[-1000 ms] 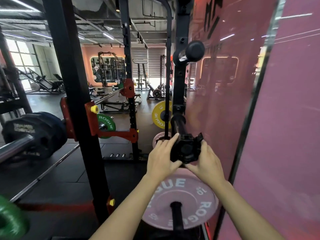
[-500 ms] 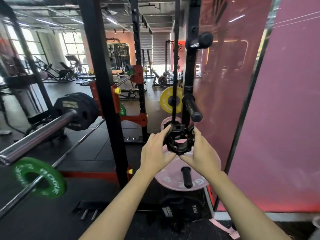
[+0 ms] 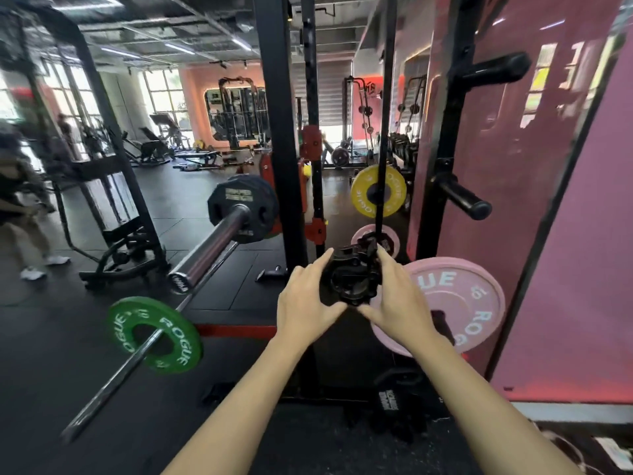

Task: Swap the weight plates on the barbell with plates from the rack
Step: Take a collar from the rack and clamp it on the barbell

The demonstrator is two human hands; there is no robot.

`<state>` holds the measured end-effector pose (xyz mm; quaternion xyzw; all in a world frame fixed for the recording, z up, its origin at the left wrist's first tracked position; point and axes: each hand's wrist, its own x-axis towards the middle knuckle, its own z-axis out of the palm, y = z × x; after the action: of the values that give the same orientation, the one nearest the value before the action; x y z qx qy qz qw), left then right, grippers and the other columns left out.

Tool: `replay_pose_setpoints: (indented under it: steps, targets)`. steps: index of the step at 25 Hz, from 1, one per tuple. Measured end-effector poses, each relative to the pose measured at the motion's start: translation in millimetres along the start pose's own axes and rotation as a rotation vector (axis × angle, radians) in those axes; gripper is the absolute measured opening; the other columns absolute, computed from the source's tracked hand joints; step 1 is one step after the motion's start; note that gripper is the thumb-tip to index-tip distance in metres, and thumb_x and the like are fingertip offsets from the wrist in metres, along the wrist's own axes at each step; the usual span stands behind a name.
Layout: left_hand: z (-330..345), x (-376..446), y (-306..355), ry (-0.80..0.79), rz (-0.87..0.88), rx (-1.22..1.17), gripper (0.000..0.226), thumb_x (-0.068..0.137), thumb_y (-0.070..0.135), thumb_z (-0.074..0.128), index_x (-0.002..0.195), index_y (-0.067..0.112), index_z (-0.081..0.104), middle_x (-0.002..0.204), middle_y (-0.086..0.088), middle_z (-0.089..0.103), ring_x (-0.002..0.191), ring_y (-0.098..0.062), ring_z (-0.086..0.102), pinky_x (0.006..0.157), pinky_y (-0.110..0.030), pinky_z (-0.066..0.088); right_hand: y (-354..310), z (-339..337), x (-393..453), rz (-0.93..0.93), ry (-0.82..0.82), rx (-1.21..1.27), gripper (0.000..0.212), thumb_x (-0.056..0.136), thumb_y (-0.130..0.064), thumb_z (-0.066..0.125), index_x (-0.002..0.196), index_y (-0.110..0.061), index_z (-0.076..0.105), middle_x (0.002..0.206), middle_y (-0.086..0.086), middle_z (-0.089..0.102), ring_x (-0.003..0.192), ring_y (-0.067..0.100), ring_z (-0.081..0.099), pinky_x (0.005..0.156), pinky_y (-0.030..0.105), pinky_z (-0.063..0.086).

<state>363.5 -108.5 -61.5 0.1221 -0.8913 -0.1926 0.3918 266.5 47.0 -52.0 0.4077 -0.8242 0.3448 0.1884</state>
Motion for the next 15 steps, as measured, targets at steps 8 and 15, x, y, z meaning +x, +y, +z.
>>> replay_pose_setpoints:
  steps: [8,15]
  targets:
    - [-96,-41,-83,0.035,-0.052,0.034,0.093,0.066,0.043,0.077,0.148,0.04,0.033,0.118,0.018,0.061,0.109,-0.007,0.051,0.079,-0.03,0.053,-116,63,-9,-0.075,0.01,0.007,0.103,0.067,-0.041,0.079,0.15,-0.017,0.022,0.134,0.003,0.051,0.124,0.023,0.048,0.095,0.039,0.047]
    - [-158,-62,-129,0.123,-0.15,0.127,0.087,0.065,0.048,0.071,0.145,0.039,0.037,0.114,0.02,0.061,0.107,-0.007,0.05,0.073,-0.027,0.051,-185,101,5,-0.195,-0.048,0.013,0.1,0.066,-0.038,0.08,0.148,-0.018,0.026,0.125,-0.001,0.054,0.117,0.02,0.051,0.089,0.033,0.047]
